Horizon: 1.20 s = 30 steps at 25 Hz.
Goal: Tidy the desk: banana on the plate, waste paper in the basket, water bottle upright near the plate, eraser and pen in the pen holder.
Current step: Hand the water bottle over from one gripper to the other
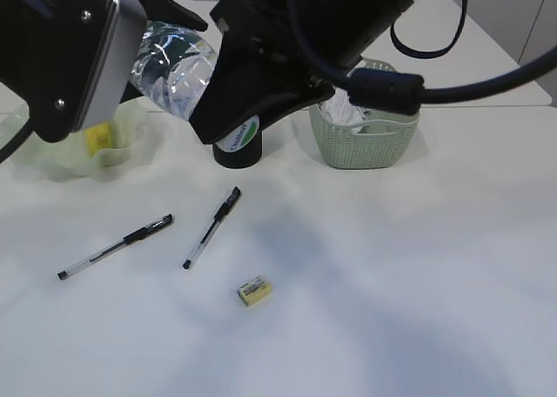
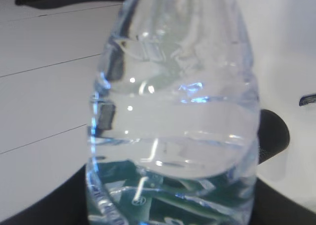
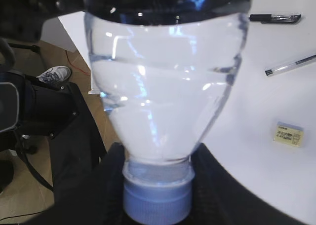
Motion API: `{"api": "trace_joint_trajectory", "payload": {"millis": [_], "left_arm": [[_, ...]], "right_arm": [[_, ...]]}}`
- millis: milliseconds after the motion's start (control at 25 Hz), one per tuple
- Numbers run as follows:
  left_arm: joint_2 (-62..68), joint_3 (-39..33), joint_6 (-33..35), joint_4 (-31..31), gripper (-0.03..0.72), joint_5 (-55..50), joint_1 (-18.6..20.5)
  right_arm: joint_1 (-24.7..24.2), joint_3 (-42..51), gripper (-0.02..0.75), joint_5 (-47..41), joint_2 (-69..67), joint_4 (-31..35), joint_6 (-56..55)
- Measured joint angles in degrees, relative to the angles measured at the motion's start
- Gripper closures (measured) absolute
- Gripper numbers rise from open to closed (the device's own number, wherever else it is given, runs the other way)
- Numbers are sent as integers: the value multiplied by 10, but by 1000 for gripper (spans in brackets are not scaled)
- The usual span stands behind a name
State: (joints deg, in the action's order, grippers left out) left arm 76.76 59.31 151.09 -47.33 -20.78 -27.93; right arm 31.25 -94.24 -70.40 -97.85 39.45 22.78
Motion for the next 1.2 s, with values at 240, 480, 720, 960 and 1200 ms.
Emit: {"api": "trace_joint_trajectory", "payload": {"millis": [240,480,720,960,1200], "left_arm": [[3,-5,5,-47,297,9,0],[7,-5,2,-122,297,21,0],[7,-5,0,-214,297,50,0],[7,-6,0,-281,297,82,0],[7,-7,1,-379,297,90,0]], "right_arm": [[-2,-3,412,6,0,-3,1],[-2,-5,354,9,3,-8,4],[-1,-5,350,9,3,-38,4],[-1,-6,349,9,4,-98,-3],[-1,-6,349,12,6,-150,-17]]}}
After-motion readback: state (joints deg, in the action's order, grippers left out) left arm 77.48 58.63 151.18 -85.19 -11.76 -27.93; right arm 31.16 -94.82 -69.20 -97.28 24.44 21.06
